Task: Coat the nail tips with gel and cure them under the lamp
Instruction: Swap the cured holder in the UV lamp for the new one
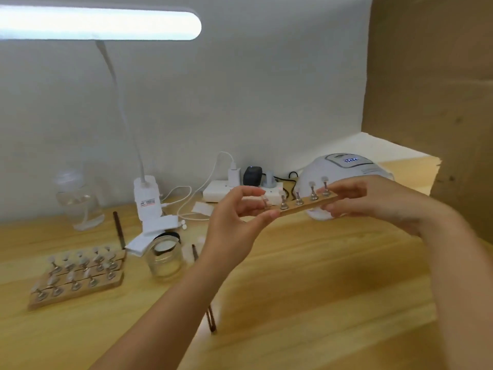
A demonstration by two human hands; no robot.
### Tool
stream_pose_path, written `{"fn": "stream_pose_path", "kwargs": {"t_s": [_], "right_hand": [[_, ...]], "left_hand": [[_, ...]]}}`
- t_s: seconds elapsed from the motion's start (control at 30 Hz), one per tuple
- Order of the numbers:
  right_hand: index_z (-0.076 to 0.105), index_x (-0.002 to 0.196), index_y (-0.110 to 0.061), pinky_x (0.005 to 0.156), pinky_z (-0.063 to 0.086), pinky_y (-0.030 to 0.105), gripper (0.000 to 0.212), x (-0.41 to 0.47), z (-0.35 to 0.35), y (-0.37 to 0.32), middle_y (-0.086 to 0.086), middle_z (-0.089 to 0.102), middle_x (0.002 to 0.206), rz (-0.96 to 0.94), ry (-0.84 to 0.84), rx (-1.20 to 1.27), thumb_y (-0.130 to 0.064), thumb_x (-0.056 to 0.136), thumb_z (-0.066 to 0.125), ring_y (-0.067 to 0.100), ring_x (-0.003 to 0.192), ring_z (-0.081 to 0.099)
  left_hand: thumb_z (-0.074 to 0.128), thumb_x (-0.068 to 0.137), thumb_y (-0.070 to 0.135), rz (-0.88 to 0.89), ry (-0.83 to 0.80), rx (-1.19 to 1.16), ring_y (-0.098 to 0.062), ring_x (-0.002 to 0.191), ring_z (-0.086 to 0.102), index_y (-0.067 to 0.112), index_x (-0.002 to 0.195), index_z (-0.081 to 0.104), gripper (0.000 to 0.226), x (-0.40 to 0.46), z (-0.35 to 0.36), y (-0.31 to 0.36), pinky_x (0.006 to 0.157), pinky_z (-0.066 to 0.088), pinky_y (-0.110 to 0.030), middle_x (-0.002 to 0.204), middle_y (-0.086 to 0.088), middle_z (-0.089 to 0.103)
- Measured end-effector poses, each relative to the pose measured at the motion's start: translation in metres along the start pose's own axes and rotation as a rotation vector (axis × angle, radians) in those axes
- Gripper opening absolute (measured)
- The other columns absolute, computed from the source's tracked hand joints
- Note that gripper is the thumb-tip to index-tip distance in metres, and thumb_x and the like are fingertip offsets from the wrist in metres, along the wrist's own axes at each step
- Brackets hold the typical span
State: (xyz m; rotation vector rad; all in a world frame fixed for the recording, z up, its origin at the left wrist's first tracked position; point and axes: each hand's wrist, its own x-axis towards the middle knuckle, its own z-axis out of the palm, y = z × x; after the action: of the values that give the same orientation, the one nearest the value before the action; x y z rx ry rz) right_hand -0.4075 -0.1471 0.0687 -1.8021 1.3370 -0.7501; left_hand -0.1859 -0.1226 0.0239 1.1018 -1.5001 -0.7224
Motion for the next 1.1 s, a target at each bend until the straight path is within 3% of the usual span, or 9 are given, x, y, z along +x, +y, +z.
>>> {"fn": "stream_pose_path", "kwargs": {"t_s": [0.1, 0.23, 0.33, 0.43, 0.57, 0.7, 0.83, 0.9, 1.1], "right_hand": [[0.067, 0.084, -0.035, 0.071, 0.040, 0.017, 0.024, -0.008, -0.025, 0.015, -0.016, 0.071, 0.081, 0.059, 0.036, 0.017, -0.034, 0.061, 0.076, -0.006, 0.074, 0.064], [0.065, 0.085, -0.033, 0.069, 0.035, 0.014, 0.019, -0.006, -0.050, 0.040, -0.018, 0.069, 0.066, 0.114, 0.112, -0.063, -0.032, 0.068, 0.075, -0.008, 0.067, 0.064], [0.065, 0.085, -0.034, 0.065, 0.037, 0.007, 0.020, -0.003, -0.071, 0.054, -0.017, 0.070, 0.070, 0.134, 0.139, -0.083, -0.031, 0.068, 0.075, -0.006, 0.074, 0.062], [0.063, 0.081, -0.037, 0.068, 0.036, 0.015, 0.021, -0.001, -0.086, 0.068, -0.018, 0.063, 0.086, 0.135, 0.204, -0.081, -0.030, 0.067, 0.077, -0.006, 0.084, 0.052], [0.062, 0.089, -0.033, 0.059, 0.034, 0.009, 0.029, 0.006, -0.088, 0.085, -0.015, 0.060, 0.084, 0.129, 0.272, -0.049, -0.025, 0.066, 0.078, -0.003, 0.078, 0.053], [0.065, 0.098, -0.029, 0.053, 0.039, 0.003, 0.035, 0.015, -0.085, 0.093, -0.012, 0.062, 0.083, 0.107, 0.294, -0.048, -0.024, 0.066, 0.079, -0.001, 0.075, 0.052], [0.064, 0.090, -0.034, 0.050, 0.035, -0.002, 0.029, 0.017, -0.080, 0.101, -0.010, 0.061, 0.074, 0.099, 0.303, -0.011, -0.020, 0.068, 0.078, 0.002, 0.067, 0.050], [0.065, 0.088, -0.031, 0.051, 0.036, -0.002, 0.027, 0.015, -0.079, 0.107, -0.009, 0.061, 0.075, 0.115, 0.313, 0.018, -0.019, 0.068, 0.078, 0.002, 0.067, 0.051], [0.066, 0.110, -0.010, 0.052, 0.037, 0.000, 0.044, 0.018, -0.074, 0.128, -0.006, 0.059, 0.076, 0.164, 0.431, -0.008, -0.019, 0.069, 0.079, 0.003, 0.069, 0.051]], "left_hand": [[0.074, 0.072, 0.015, -0.019, -0.058, -0.060, 0.006, 0.076, 0.061, 0.027, 0.098, 0.057, 0.033, 0.018, 0.038, -0.003, 0.063, 0.044, -0.003, 0.086, 0.006, 0.068], [0.075, 0.072, 0.010, -0.081, -0.086, -0.178, 0.007, 0.074, 0.062, 0.027, 0.096, 0.059, 0.033, 0.036, 0.078, -0.011, 0.062, 0.046, -0.006, 0.084, 0.005, 0.068], [0.076, 0.070, 0.011, -0.080, -0.109, -0.188, 0.004, 0.077, 0.063, 0.027, 0.093, 0.060, 0.032, 0.049, 0.102, -0.014, 0.066, 0.048, -0.007, 0.086, 0.004, 0.069], [0.077, 0.070, 0.011, -0.025, -0.103, -0.171, 0.007, 0.078, 0.062, 0.029, 0.090, 0.059, 0.033, 0.062, 0.123, -0.014, 0.069, 0.047, -0.006, 0.085, 0.011, 0.067], [0.078, 0.068, 0.015, 0.013, -0.007, -0.126, 0.007, 0.083, 0.061, 0.036, 0.092, 0.053, 0.041, 0.066, 0.143, -0.021, 0.072, 0.047, -0.007, 0.083, 0.017, 0.064], [0.077, 0.070, 0.014, 0.013, 0.105, -0.082, -0.003, 0.092, 0.060, 0.033, 0.102, 0.050, 0.047, 0.061, 0.153, -0.033, 0.072, 0.046, -0.009, 0.093, 0.011, 0.063], [0.077, 0.070, 0.015, 0.055, 0.085, -0.010, 0.001, 0.091, 0.058, 0.041, 0.096, 0.047, 0.047, 0.061, 0.151, -0.037, 0.068, 0.042, -0.004, 0.090, 0.014, 0.061], [0.076, 0.071, 0.018, 0.073, 0.090, 0.023, 0.003, 0.091, 0.057, 0.043, 0.094, 0.047, 0.044, 0.060, 0.148, -0.037, 0.067, 0.043, -0.005, 0.088, 0.015, 0.061], [0.074, 0.074, 0.019, 0.079, 0.105, 0.009, 0.009, 0.080, 0.057, 0.041, 0.089, 0.051, 0.035, 0.058, 0.146, -0.037, 0.064, 0.043, -0.005, 0.083, 0.015, 0.062]]}}
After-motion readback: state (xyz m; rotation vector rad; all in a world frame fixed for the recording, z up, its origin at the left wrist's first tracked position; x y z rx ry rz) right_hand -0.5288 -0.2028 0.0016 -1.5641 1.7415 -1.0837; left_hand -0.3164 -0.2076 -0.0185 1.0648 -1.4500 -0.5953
